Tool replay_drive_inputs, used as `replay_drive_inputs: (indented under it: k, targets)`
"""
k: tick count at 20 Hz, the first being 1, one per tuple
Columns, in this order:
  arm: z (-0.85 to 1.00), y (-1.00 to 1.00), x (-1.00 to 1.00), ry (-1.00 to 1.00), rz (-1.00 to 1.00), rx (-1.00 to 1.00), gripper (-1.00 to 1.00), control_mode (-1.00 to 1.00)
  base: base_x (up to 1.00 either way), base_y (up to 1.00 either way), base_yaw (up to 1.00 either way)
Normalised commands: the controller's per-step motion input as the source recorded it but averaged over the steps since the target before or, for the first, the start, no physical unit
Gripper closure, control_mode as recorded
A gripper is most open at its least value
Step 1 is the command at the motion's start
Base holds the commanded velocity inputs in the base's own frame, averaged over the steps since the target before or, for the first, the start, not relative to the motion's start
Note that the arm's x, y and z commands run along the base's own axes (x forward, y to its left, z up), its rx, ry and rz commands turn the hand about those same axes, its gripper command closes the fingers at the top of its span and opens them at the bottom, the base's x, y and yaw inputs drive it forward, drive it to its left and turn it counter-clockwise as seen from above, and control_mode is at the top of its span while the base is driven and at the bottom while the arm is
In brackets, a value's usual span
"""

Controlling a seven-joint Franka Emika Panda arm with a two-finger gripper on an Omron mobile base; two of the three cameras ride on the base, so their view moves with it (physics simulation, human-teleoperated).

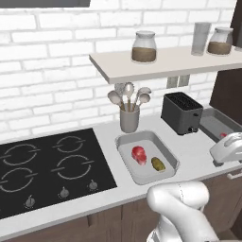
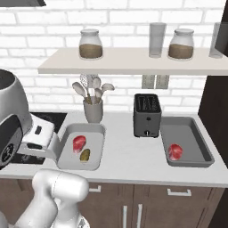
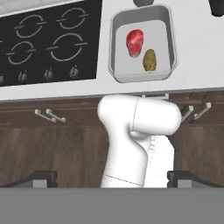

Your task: Place one potato and one steak in each tupperware on the nearby counter, to pack two identical lunches.

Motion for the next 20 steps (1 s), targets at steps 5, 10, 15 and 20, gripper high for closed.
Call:
replay_drive_inputs:
  k: [5,10,15,20]
  targets:
    - [0.85,0.08,-0.4,-0.09,-0.13,-0.08,-1.0,-1.0,0.0,0.0,0.0]
    - [0.14,0.03,-0.06,-0.02,-0.02,-0.03,-1.0,1.0,-0.42,0.08,-0.03]
    - [0.0,0.0,0.0,0.0,0.0,0.0,-1.0,1.0,-0.88,0.0,0.03]
    - [0.0,0.0,0.0,0.0,0.0,0.0,-1.0,1.0,-0.76,0.0,0.2]
